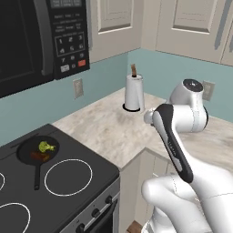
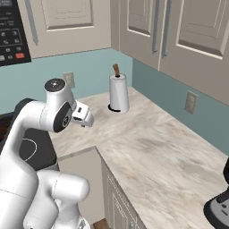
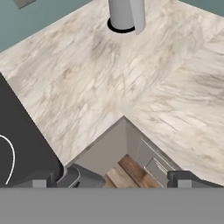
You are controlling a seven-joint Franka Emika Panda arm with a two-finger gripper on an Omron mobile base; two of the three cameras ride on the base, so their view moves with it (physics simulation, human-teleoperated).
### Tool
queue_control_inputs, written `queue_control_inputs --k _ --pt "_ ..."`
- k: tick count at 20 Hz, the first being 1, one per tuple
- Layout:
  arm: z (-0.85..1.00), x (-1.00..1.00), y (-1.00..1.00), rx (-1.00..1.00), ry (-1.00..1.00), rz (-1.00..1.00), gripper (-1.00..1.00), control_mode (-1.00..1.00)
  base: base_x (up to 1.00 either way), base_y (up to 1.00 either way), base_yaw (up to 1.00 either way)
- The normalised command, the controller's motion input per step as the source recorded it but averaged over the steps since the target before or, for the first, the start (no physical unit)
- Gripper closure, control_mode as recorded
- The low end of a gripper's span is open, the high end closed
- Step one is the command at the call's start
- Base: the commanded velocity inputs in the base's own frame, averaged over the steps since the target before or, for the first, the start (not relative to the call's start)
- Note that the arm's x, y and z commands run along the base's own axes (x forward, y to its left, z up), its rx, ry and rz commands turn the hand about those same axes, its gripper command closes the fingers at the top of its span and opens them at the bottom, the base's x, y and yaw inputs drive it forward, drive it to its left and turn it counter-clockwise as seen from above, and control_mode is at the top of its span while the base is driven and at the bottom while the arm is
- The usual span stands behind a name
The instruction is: Put the sweet potato and broccoli in the pan. Then turn on the rear right burner and set the heat to medium.
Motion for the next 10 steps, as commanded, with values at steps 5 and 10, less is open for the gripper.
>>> queue_control_inputs --k 5,10 --pt "0.0 0.0 0.0 0.0 0.0 0.0 -1.0 1.0 -0.17 0.0 0.21" --pt "0.0 0.0 0.0 0.0 0.0 0.0 -1.0 1.0 -0.21 0.01 0.19"
